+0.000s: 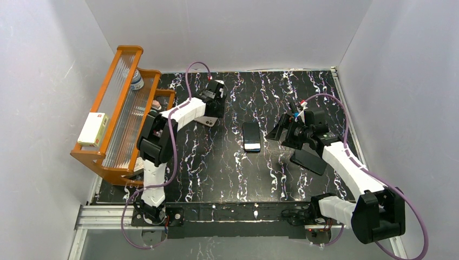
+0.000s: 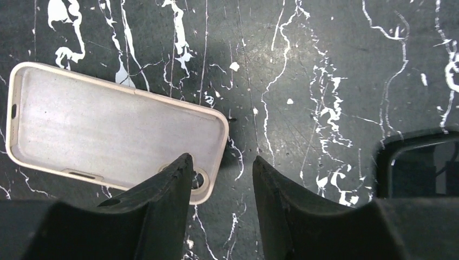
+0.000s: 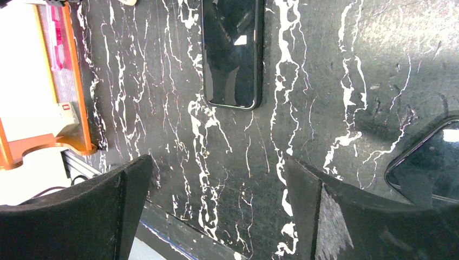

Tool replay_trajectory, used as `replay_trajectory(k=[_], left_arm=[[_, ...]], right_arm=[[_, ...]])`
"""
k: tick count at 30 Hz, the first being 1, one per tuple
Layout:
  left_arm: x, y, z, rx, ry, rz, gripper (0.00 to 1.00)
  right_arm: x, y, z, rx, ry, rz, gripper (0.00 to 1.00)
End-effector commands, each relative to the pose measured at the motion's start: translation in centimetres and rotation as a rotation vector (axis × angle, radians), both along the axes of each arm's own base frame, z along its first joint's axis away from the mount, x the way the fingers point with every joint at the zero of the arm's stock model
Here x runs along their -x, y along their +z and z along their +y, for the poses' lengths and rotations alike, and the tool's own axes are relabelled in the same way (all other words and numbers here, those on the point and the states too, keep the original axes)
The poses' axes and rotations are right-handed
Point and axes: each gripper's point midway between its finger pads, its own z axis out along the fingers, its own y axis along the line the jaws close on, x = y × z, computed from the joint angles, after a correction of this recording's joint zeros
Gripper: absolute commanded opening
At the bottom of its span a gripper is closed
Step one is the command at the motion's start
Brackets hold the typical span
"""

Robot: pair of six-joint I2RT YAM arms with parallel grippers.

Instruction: Put the phone into the phone case

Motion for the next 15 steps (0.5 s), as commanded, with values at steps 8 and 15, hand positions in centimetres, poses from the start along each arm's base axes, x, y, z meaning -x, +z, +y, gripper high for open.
replay_trajectory(k=[8,15], left_arm=[[-0.4,-2.3,0.2,-0.011,-0.05,0.055,0.36],[0.5,-2.8,-0.6,0.03,-0.097,0.089,0.2]], right_arm=[[-0.5,1.4,0.4,-0.03,0.012,-0.065,0.99],[-0.4,1.7,0.4,-0.034,0.014,-0.077,0.99]])
